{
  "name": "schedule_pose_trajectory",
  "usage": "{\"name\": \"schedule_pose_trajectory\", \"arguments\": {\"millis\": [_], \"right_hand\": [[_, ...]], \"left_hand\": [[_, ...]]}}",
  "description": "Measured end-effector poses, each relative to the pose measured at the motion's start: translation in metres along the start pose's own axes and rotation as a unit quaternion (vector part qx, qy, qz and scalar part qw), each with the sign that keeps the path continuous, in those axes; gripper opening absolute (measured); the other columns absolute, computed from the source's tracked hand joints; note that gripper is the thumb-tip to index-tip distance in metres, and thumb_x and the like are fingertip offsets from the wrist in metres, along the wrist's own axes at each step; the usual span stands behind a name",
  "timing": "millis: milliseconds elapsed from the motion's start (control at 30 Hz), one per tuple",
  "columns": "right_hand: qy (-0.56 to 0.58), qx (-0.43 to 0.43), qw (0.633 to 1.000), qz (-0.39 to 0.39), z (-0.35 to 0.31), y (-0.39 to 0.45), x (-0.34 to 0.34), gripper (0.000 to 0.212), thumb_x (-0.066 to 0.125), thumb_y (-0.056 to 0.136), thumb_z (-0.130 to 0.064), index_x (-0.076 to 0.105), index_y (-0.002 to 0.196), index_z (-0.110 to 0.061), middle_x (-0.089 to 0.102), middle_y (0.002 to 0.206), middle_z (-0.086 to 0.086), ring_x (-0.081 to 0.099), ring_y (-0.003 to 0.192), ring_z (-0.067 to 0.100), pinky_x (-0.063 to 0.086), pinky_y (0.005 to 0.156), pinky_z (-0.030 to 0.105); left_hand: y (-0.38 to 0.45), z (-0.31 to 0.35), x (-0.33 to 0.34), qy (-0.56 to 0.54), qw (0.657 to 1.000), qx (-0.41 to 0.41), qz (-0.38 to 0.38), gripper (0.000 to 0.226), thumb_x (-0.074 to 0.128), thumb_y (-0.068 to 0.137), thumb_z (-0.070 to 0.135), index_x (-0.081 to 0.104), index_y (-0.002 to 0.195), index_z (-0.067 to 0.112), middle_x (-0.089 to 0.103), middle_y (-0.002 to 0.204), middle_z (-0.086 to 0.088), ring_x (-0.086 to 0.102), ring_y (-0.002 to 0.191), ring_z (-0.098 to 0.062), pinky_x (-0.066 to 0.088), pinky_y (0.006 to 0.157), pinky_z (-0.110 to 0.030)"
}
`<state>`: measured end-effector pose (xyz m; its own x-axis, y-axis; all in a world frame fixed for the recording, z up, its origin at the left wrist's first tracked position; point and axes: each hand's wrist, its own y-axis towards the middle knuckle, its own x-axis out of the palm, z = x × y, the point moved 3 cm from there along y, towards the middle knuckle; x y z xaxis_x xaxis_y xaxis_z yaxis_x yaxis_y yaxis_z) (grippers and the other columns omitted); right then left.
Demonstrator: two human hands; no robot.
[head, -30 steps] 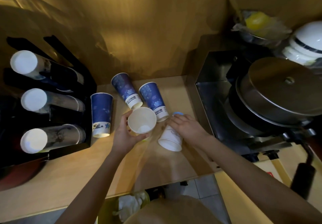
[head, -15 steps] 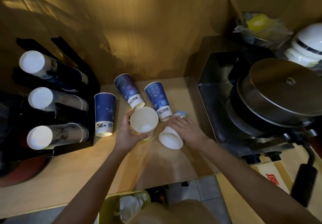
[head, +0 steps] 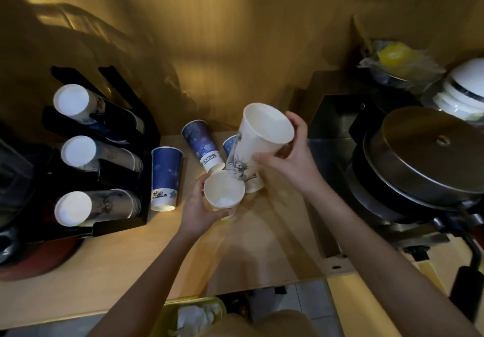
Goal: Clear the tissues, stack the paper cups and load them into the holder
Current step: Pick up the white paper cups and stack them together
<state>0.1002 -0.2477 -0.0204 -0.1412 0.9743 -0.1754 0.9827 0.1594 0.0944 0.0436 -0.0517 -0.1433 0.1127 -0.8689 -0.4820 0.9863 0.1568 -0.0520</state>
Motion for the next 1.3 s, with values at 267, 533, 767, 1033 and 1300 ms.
{"name": "schedule_pose_trajectory", "arguments": {"millis": [267,533,767,1033,1300], "right_hand": [[-0.116,-0.012,0.99,-0.079,0.04,-0.018,0.053,0.098,0.081,0.056,-0.024,0.023,0.135,-0.031,0.04,0.128,-0.015,0.043,0.116,0.005,0.042,0.096,0.019],[-0.349,-0.037,0.928,-0.121,0.074,-0.028,0.066,0.095,0.06,0.064,-0.06,0.02,0.141,-0.02,0.036,0.142,0.005,0.029,0.131,0.021,0.032,0.109,0.045],[-0.317,0.018,0.936,-0.153,0.082,-0.036,0.061,0.093,0.068,0.072,-0.046,0.016,0.144,-0.02,0.037,0.143,0.007,0.032,0.132,0.023,0.034,0.107,0.039],[-0.182,0.083,0.978,-0.06,0.073,-0.033,0.025,0.08,0.059,0.063,-0.033,0.035,0.137,-0.013,0.045,0.129,0.008,0.04,0.121,0.019,0.035,0.102,0.033],[-0.168,0.116,0.974,0.096,0.076,-0.045,-0.04,0.044,0.055,0.085,-0.008,0.047,0.128,-0.006,0.052,0.127,0.013,0.048,0.113,0.018,0.032,0.09,0.018]], "left_hand": [[0.0,0.004,-0.001,0.0,1.0,-0.009,0.007,0.097,0.088,0.05,0.023,0.033,0.131,0.023,0.052,0.13,-0.003,0.05,0.115,-0.016,0.045,0.092,-0.032],[-0.002,0.004,0.0,0.025,0.999,-0.018,0.019,0.092,0.086,0.054,0.019,0.035,0.13,0.012,0.052,0.131,-0.011,0.05,0.117,-0.023,0.037,0.088,-0.025],[-0.001,0.01,0.002,0.036,0.999,-0.001,-0.003,0.1,0.088,0.051,0.025,0.03,0.133,0.016,0.051,0.133,-0.007,0.05,0.118,-0.024,0.043,0.092,-0.032],[0.002,0.06,0.027,0.038,0.998,0.03,-0.034,0.091,0.083,0.058,0.029,0.03,0.131,0.017,0.053,0.129,-0.007,0.052,0.115,-0.024,0.039,0.083,-0.026],[0.002,0.092,0.09,0.045,0.993,0.096,-0.05,0.088,0.082,0.055,0.04,0.037,0.127,0.02,0.057,0.123,-0.004,0.054,0.11,-0.021,0.046,0.084,-0.031]]}}
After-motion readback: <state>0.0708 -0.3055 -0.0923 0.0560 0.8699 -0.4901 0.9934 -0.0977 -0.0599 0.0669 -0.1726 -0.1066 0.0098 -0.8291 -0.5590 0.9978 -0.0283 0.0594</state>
